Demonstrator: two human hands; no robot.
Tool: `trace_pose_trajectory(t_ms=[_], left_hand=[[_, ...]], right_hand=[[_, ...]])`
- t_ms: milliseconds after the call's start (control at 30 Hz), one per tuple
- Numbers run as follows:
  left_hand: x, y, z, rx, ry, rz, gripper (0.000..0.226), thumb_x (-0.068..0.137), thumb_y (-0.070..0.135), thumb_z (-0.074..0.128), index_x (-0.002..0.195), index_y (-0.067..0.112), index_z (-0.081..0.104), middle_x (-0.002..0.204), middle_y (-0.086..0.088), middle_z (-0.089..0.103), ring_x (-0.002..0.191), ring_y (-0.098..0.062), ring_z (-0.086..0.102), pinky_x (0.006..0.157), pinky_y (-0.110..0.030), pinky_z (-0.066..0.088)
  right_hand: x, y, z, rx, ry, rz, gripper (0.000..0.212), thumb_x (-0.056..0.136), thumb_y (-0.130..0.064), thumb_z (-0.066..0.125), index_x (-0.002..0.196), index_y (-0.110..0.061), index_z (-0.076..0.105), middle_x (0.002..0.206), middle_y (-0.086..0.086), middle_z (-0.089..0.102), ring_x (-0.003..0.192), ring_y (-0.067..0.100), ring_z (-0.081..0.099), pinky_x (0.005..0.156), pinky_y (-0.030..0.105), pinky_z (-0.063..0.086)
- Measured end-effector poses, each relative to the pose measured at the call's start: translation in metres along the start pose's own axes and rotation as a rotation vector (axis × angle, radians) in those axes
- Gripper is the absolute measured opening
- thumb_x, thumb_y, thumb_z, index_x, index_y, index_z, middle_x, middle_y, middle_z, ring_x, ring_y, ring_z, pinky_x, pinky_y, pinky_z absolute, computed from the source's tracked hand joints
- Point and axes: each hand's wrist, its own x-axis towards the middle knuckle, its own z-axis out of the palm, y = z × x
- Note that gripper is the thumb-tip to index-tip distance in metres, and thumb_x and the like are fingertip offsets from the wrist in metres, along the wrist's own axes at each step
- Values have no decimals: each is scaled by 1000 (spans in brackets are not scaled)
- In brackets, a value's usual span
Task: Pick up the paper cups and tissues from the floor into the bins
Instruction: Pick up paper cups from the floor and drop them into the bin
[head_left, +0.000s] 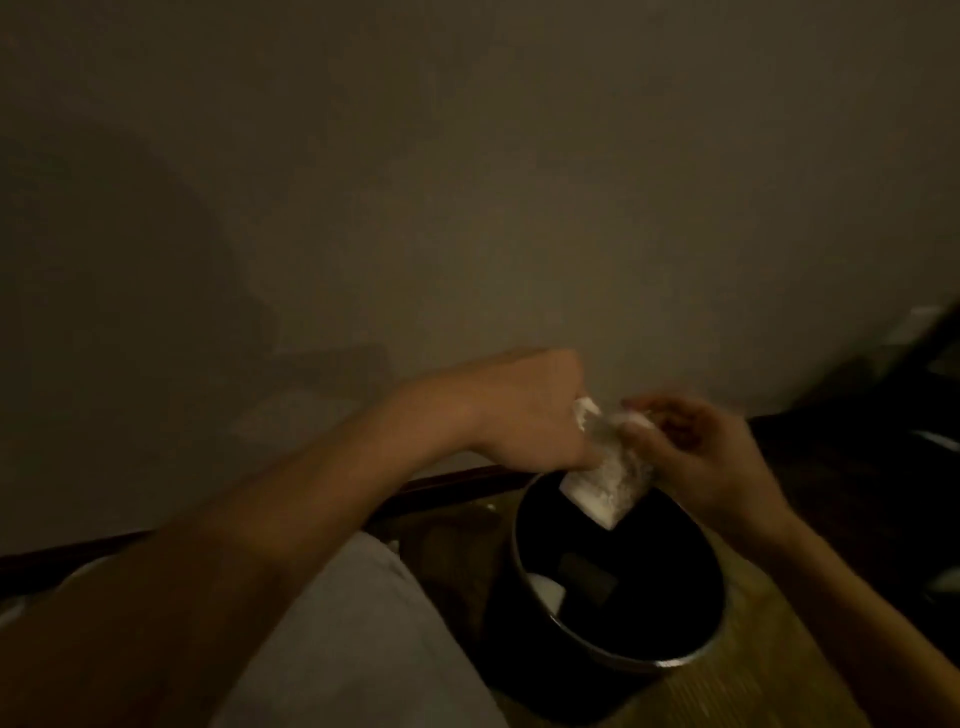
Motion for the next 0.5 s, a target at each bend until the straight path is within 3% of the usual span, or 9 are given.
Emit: trace_pose_trajectory(t_ms=[133,200,267,333,433,500], left_hand=[[44,9,63,-120,36,-32,34,76,28,69,48,13,56,49,8,58,46,-7,54,48,-27,44],[56,-2,106,-258,19,-120,30,79,22,67,52,12,57,46,9,56,44,-5,51,46,-22,39],[58,-13,136,-319,-24,-160,30,78,23,65,51,13,56,46,6,56,45,-8,50,49,-24,37],[66,-22,139,-402,31,-158,30,69,27,62,41,19,54,43,8,55,41,-6,48,45,-18,33],[74,-31,136,-507,173,-238,26,60,30,59,37,19,51,39,11,49,38,-6,45,43,-16,32],[77,-34,146,-499,161,-239,30,64,27,62,38,20,48,38,11,46,38,-7,44,43,-18,32]], right_hand=[[-26,66,-19,-467,-195,60,15,86,-17,73,89,-28,64,85,-21,66,78,-17,59,65,7,41],[-39,99,-17,-606,-324,71,10,87,-18,71,95,-22,68,87,-16,66,81,-12,59,63,6,40],[-47,124,-12,-666,-492,141,13,90,-21,67,101,-13,69,97,-2,70,88,7,64,68,17,47],[-46,137,-10,-673,-614,200,14,91,-23,64,103,-15,68,101,0,70,90,11,64,74,27,51],[-52,149,-8,-721,-759,239,18,90,-24,65,108,-20,66,102,-4,70,89,8,63,71,19,45],[-58,154,-8,-694,-799,282,23,88,-26,67,110,-19,64,104,-2,69,87,7,60,68,16,41]])
